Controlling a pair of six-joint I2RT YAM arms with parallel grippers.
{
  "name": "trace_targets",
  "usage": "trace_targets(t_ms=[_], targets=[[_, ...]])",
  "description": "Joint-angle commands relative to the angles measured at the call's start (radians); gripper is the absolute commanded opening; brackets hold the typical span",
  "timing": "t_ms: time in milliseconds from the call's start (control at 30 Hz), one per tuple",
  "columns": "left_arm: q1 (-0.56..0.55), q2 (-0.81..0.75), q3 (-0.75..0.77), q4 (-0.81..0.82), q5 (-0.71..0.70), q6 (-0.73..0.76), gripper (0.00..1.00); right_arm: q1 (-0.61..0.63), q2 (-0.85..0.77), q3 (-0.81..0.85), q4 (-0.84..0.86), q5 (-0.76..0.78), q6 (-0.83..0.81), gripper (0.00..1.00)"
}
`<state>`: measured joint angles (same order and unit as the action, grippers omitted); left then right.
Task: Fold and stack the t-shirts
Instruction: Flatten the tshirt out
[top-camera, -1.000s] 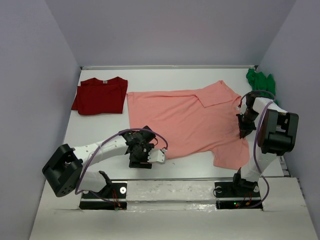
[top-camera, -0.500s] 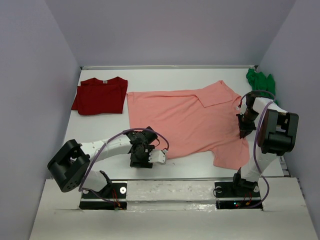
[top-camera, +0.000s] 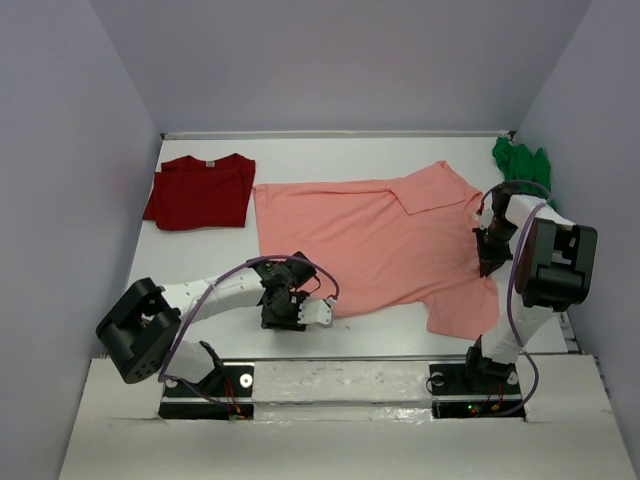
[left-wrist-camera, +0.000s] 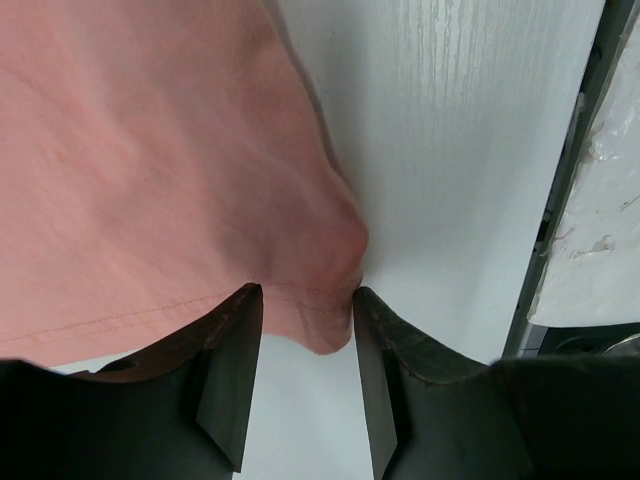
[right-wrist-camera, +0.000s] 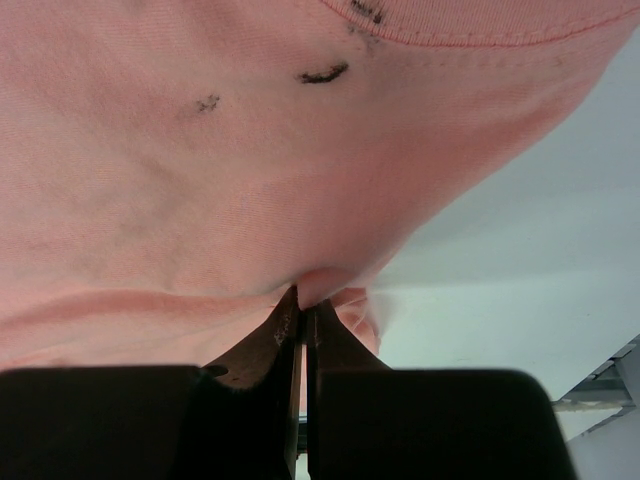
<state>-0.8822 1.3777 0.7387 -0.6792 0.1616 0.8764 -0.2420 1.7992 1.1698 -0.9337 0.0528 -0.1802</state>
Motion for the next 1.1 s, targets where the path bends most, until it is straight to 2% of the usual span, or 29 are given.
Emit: trace_targets(t_ms=[0,100,200,333,467,633,800,867,1067], targets=[[-0.004,-0.028,0.059,-0.052,-0.013,0.007,0.51,-0.006,-0.011,0.022,0.027,0.012,-0.007,0.00],[-0.004,-0.025,0.082,-0.079,-0.031,0.006,0.51,-0.006,-0.012,0.022,0.029,0.013,-0.010,0.00],[-0.004,-0.023,0.100,-0.089,-0.046,0.003,0.46,-0.006,-0.011,0.022,0.030,0.012,-0.011,0.00],[-0.004,-0.014,0.090,-0.069,-0.069,-0.004,0.31,-0.006,-0.009,0.021,0.033,0.004,-0.013,0.00],[-0.004,0.014,0.065,-0.034,-0.100,-0.004,0.21,-0.006,-0.008,0.014,0.036,0.009,-0.018,0.00],[-0.004,0.052,0.030,0.009,-0.139,-0.007,0.13,-0.006,-0.014,0.019,0.032,0.013,-0.022,0.00],[-0.004,0.075,0.031,0.030,-0.093,-0.011,0.06,-0.006,-0.021,0.022,0.027,0.024,-0.024,0.00],[-0.004,0.077,0.033,0.033,-0.089,-0.013,0.01,-0.006,-0.021,0.027,0.026,0.028,-0.027,0.00],[0.002,0.075,0.045,0.024,-0.122,-0.004,0.00,-0.006,-0.009,0.045,0.019,0.022,-0.022,0.00]])
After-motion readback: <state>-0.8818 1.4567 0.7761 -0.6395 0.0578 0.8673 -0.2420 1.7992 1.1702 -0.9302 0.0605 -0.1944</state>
